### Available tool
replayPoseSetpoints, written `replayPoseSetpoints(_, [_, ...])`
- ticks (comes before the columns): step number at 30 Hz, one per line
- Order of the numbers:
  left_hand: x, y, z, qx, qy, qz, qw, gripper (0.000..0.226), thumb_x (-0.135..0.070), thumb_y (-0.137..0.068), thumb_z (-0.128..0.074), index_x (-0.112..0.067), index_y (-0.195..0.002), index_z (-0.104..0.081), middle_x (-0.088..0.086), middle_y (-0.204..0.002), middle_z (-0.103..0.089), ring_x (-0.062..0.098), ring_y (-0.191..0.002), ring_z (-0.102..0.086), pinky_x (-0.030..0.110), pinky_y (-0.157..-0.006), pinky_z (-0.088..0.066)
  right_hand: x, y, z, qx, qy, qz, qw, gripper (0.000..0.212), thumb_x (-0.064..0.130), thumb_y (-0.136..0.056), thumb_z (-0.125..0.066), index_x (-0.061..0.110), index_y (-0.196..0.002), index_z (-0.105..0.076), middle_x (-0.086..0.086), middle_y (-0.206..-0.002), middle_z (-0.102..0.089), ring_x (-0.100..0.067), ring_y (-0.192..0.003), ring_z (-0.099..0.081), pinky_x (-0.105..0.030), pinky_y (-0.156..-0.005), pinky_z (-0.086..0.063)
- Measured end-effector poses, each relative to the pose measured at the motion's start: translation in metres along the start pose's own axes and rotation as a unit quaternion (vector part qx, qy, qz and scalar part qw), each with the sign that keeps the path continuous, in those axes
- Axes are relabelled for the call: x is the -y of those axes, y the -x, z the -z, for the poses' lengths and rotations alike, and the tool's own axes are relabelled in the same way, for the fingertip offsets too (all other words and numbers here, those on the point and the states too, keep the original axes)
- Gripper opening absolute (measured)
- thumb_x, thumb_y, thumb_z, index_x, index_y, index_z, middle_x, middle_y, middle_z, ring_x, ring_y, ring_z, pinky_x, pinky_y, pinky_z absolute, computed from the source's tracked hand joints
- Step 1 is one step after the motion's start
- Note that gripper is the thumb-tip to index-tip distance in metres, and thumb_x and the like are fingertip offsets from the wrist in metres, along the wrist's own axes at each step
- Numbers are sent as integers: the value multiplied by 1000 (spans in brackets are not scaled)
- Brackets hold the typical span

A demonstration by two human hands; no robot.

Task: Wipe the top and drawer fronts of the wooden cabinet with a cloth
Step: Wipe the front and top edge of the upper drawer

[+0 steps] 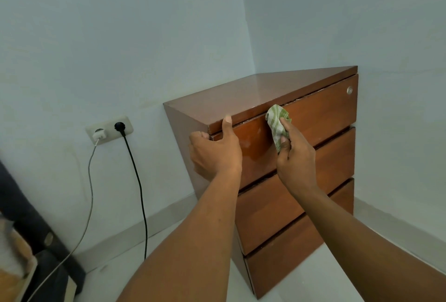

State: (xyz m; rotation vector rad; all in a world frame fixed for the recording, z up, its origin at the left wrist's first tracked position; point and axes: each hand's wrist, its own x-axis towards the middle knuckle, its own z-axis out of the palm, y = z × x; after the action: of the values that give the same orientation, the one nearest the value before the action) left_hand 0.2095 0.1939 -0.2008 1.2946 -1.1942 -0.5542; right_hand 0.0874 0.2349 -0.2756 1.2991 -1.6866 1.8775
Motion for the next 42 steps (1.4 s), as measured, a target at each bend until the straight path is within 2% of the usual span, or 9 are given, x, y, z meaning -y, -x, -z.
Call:
replayPoseSetpoints(6, [-10,8,-2,-4,-19,17,1000,48,-64,-87,-62,-20,-100,-51,-7,-89,-55,17,-84,-57,43,-90,-51,1,-2,3,-26,-1,2,1000,42,2,-103,-45,5,-144,-51,-12,-142,-58,-24,-132,-54,-41,-108,-49])
replayPoseSetpoints(9, [-9,11,0,-17,-55,-14,998,47,-65,-88,-59,-21,-102,-48,-9,-90,-51,15,-85,-55,39,-93,-43,0,-4,7,-25,4,8,1000,40,3,-103,-46,6,-143,-51,-12,-140,-59,-24,-130,-56,-41,-106,-51])
replayPoseSetpoints(12, [2,19,6,-41,-111,-142,983,46,-64,-88,-57,-22,-104,-46,-7,-99,-49,15,-94,-53,30,-86,-34,0,-4,10,-22,2,7,1000,40,3,-103,-46,5,-143,-51,-12,-139,-60,-23,-128,-57,-42,-104,-52])
replayPoseSetpoints(15, [21,25,13,-22,-196,-305,932,52,-61,-88,-56,-22,-121,-50,1,-119,-49,17,-106,-50,25,-86,-35,0,-4,11,-22,1,14,1000,39,2,-103,-46,5,-142,-52,-11,-137,-61,-20,-126,-57,-38,-103,-52])
replayPoseSetpoints(20, [37,18,24,41,-271,-398,876,72,-55,-91,-52,-14,-149,-37,11,-139,-37,24,-118,-48,34,-89,-50,0,-2,12,-18,4,14,1000,39,4,-103,-46,3,-141,-53,-13,-136,-62,-21,-125,-59,-37,-102,-53])
replayPoseSetpoints(24, [30,17,28,93,-283,-402,866,82,-54,-95,-49,-12,-157,-18,13,-143,-27,24,-117,-47,33,-85,-54,1,-2,12,-16,7,17,1000,39,4,-103,-46,3,-141,-53,-12,-135,-62,-22,-124,-60,-38,-101,-53])
replayPoseSetpoints(28, [24,13,30,104,-283,-404,864,82,-54,-95,-48,-13,-158,-15,11,-134,-27,22,-102,-54,31,-77,-53,3,-2,11,-18,11,10,1000,39,3,-103,-46,4,-141,-53,-11,-136,-62,-21,-125,-59,-31,-102,-50])
replayPoseSetpoints(33, [19,10,33,120,-285,-401,862,85,-59,-94,-49,-14,-159,-16,11,-132,-28,22,-99,-55,31,-78,-52,5,-1,11,-27,16,3,1000,40,3,-103,-46,5,-142,-52,-11,-138,-61,-12,-126,-53,-19,-103,-41])
replayPoseSetpoints(42, [4,22,35,129,-264,-393,871,78,-66,-93,-48,-16,-152,-38,7,-128,-40,17,-97,-57,22,-72,-39,8,-10,29,-53,29,22,998,41,6,-103,-48,7,-144,-50,-13,-140,-59,-26,-130,-56,-35,-105,-48])
